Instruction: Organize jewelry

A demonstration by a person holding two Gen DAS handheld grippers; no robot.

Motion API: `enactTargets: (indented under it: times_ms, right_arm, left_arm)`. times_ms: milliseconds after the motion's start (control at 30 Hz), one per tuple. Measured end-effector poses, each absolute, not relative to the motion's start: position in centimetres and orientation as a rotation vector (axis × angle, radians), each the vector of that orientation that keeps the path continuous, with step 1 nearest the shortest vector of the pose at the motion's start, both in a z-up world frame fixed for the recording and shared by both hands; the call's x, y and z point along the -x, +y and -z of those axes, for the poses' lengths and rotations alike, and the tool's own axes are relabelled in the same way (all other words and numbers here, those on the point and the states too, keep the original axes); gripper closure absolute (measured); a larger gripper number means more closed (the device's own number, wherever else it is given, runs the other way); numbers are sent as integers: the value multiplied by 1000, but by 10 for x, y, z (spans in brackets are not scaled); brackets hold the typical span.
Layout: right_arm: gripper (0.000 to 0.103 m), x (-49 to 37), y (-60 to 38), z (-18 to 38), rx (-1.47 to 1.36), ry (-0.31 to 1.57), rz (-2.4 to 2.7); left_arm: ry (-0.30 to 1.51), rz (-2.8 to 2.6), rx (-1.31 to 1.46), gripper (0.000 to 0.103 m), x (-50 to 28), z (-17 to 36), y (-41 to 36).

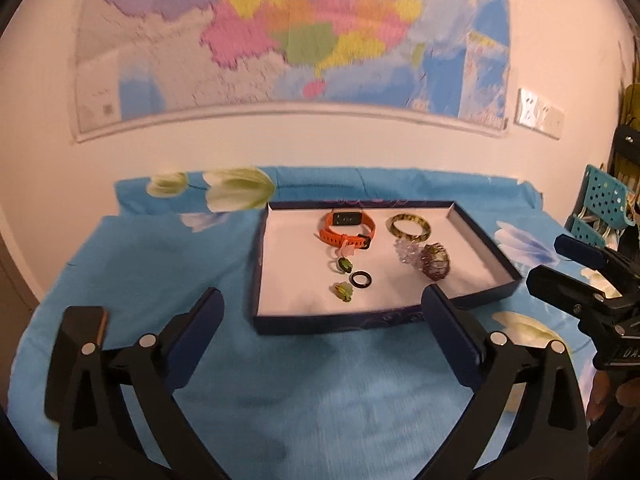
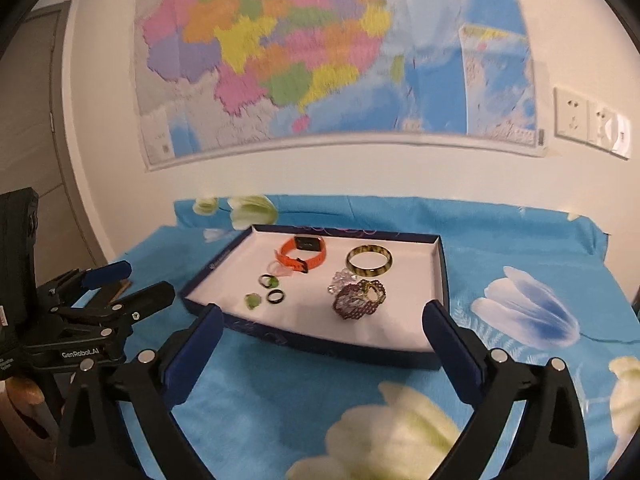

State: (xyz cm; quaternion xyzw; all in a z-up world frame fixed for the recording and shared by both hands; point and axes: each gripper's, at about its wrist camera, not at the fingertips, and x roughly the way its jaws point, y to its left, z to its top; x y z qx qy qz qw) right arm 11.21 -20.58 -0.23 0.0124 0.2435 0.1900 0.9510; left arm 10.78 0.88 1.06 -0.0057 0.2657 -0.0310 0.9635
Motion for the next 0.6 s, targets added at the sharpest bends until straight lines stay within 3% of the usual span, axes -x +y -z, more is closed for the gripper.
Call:
enactTargets:
  times_ms: [600]
  right_arm:
    - [7, -44, -205, 7, -5, 462, -359]
  left_arm:
    - [476, -7, 1, 6, -29, -19, 7]
